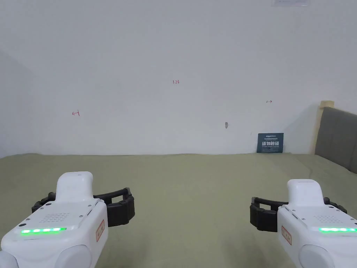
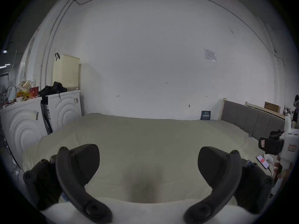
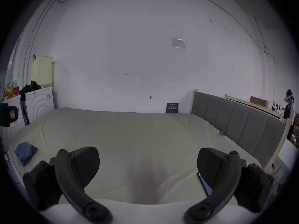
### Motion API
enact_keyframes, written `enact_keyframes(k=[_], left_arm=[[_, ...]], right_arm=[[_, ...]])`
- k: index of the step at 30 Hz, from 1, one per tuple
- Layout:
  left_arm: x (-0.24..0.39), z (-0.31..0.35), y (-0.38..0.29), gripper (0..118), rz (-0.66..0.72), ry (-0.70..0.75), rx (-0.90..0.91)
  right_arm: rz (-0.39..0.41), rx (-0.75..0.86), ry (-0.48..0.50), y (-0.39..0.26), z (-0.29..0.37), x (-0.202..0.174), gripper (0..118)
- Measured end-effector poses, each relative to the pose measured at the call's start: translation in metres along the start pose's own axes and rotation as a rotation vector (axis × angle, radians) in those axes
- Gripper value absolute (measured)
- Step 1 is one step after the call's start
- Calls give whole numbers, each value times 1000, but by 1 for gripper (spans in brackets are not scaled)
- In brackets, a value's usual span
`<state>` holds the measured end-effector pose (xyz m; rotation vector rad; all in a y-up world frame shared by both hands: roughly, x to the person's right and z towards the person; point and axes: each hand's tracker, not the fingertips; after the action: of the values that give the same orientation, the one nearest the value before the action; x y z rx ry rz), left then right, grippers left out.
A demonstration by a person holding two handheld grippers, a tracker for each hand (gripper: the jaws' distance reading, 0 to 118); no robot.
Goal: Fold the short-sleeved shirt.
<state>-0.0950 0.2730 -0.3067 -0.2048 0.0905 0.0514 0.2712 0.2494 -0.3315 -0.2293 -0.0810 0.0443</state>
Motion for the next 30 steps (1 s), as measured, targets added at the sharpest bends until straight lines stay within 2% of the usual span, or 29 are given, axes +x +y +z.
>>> enact_keyframes(k=[2,9,15,21,25,30], left_arm=[[3,0,-3,118,-8,-2,2],[7,-3,-10,118,-49,0,-1],[7,-6,-17,118,-53,-20,-21],[2,-7,-23,118,-47,-5,-10],[0,-6,-24,118,-37,-1,6],[-1,-6,-27,118,-35,6,11]], right_arm=[[-5,23,11,-1,0,1,118],[66,44,11,-6,1,-3,118],[71,53,39,-11,0,-2,118],[8,41,21,-15,0,6,118],[-50,59,74,-17,3,11,118],[-33,67,61,-16,4,9,118]])
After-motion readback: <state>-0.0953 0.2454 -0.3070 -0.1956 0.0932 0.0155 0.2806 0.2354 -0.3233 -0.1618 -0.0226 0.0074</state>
